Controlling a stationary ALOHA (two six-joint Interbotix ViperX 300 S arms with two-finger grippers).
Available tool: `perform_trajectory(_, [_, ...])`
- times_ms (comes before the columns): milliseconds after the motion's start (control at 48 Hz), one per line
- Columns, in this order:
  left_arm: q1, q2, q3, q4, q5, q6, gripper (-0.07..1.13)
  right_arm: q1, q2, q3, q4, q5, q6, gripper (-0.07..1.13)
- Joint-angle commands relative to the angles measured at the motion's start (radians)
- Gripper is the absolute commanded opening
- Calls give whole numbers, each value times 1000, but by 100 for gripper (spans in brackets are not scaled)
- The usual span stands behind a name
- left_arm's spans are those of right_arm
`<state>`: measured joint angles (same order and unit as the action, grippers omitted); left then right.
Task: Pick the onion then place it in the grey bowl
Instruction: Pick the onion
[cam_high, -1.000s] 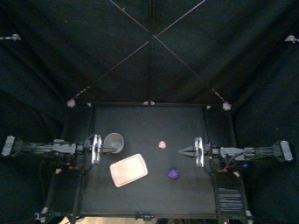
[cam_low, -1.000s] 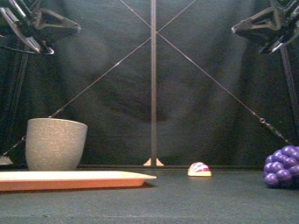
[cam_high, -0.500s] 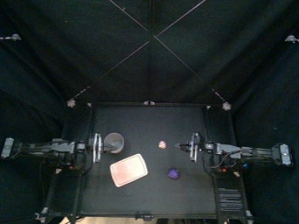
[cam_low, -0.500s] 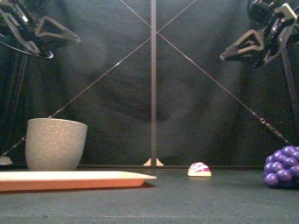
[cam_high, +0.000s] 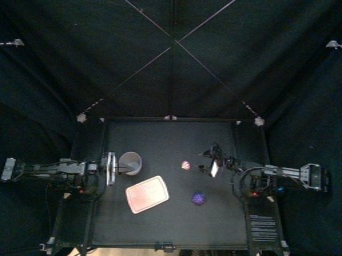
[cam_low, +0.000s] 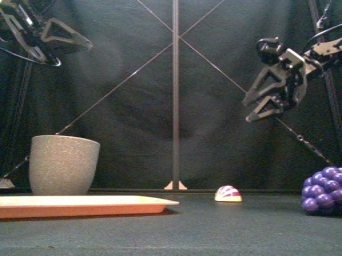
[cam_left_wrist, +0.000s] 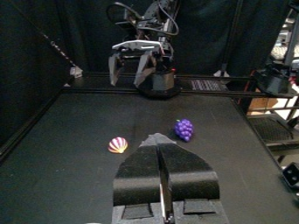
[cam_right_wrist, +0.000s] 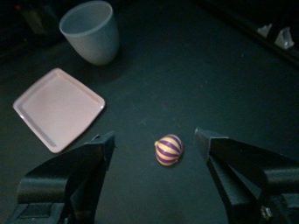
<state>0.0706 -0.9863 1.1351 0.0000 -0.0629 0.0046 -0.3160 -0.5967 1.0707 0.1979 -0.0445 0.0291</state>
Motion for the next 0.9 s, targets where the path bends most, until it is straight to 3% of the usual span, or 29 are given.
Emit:
perform_trajectory(21, [2, 3, -31, 3, -9, 2, 2, -6, 67, -29, -3, -17, 0, 104])
perform_trajectory(479, [11, 3, -18, 2, -37, 0, 2, -8, 460, -176, 28, -57, 3, 104])
perform_trajectory(896, [14, 3, 12, -3, -38, 0, 2, -8, 603, -238, 25, 3, 3, 104])
